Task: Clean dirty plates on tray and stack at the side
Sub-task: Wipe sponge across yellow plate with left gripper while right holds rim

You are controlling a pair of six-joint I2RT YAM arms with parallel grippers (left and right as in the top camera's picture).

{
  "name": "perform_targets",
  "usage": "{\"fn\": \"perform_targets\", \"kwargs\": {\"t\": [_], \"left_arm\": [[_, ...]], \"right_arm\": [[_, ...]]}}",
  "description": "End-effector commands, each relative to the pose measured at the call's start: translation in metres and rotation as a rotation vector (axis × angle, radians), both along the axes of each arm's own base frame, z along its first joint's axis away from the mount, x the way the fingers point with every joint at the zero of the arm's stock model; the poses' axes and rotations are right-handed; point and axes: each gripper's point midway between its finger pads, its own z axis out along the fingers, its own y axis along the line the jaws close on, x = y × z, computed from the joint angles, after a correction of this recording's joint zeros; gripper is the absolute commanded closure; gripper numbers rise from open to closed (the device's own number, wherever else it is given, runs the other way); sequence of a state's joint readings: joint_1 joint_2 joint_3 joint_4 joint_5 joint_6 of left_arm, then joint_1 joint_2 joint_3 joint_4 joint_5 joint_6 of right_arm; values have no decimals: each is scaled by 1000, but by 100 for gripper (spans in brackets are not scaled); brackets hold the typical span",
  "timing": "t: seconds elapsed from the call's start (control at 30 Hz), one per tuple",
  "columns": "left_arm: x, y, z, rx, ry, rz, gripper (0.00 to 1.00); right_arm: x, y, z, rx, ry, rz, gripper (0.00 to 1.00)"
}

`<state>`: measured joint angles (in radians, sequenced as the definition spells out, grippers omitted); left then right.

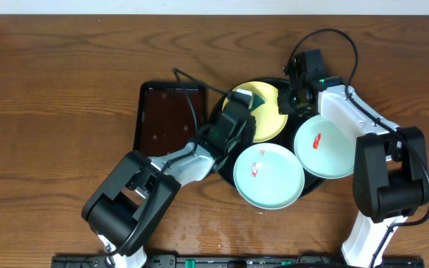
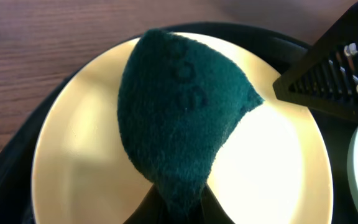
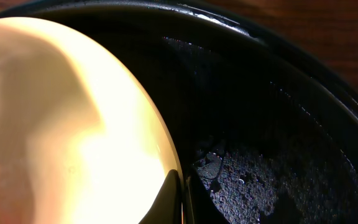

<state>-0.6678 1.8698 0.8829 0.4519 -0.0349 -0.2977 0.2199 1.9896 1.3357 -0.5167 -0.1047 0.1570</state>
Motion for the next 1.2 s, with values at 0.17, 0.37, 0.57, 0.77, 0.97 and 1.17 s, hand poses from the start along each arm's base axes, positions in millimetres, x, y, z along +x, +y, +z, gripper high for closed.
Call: {"fn": "perform_targets", "kwargs": {"t": [0.17,0.37,0.57,0.77,0.97,1.17], "left_arm": [[2,6,3,-75,-40,70,93],[3,6,2,-95,-33,84,92],[6,16,-10,-152,24,208,93],[10,9,-8,-205,6,221,93],[12,-2,6,-253,-38,201,93],[3,-4,-5,-295,42,246,93]], "right_arm": [[1,-3,0,7,1,-13,99],[1,-3,0,7,1,-13,99],[1,-3,0,7,1,-13,99],[1,-3,0,7,1,-13,99],[1,-3,0,7,1,-13,99],[1,-3,0,7,0,-13,99]]}}
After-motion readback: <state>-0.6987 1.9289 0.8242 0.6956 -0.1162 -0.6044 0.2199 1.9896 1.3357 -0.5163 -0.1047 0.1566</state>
